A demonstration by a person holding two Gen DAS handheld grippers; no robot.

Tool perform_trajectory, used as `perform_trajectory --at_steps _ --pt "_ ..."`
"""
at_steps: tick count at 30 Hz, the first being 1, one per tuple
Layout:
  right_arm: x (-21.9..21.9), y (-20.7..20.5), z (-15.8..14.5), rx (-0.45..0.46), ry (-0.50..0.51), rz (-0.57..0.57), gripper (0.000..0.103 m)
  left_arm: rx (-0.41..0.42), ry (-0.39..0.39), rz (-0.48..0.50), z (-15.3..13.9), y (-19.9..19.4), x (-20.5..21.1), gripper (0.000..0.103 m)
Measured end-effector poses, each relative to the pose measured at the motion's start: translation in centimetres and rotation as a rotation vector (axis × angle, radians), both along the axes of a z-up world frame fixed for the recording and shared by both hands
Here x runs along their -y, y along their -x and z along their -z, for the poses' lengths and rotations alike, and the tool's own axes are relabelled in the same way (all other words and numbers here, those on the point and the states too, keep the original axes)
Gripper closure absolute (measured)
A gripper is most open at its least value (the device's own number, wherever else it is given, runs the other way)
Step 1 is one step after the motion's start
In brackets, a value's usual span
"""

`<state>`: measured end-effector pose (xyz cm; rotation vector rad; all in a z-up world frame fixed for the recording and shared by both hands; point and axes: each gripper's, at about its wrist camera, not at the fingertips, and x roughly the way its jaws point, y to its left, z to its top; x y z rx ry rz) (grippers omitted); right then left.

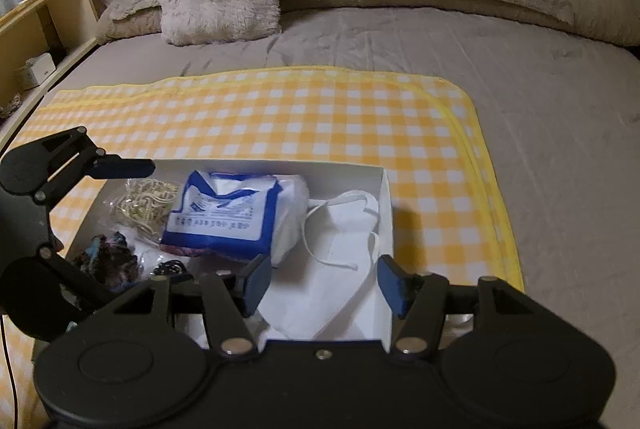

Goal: Organize soft objects

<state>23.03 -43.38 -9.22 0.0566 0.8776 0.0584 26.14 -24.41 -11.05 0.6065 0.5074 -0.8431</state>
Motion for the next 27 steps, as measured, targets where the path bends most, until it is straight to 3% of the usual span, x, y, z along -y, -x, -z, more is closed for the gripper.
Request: perform_trajectory --at_steps 3,10,27 --pt "-0.4 0.6 -0.9 0.021 0.002 0.001 0.042 0.033 0.006 -0.029 -1.2 0.7 -0.6 0.009" --pt "-1.5 2.5 -3.9 0.098 0.004 0.009 0.038 0.021 0.074 -0.101 -4.4 2.0 -2.9 0.004" --pt "-4.7 7.7 -9.2 0.277 0.003 0.043 0.009 -0.070 0.214 -0.250 -9.1 6.0 -8.5 0.000"
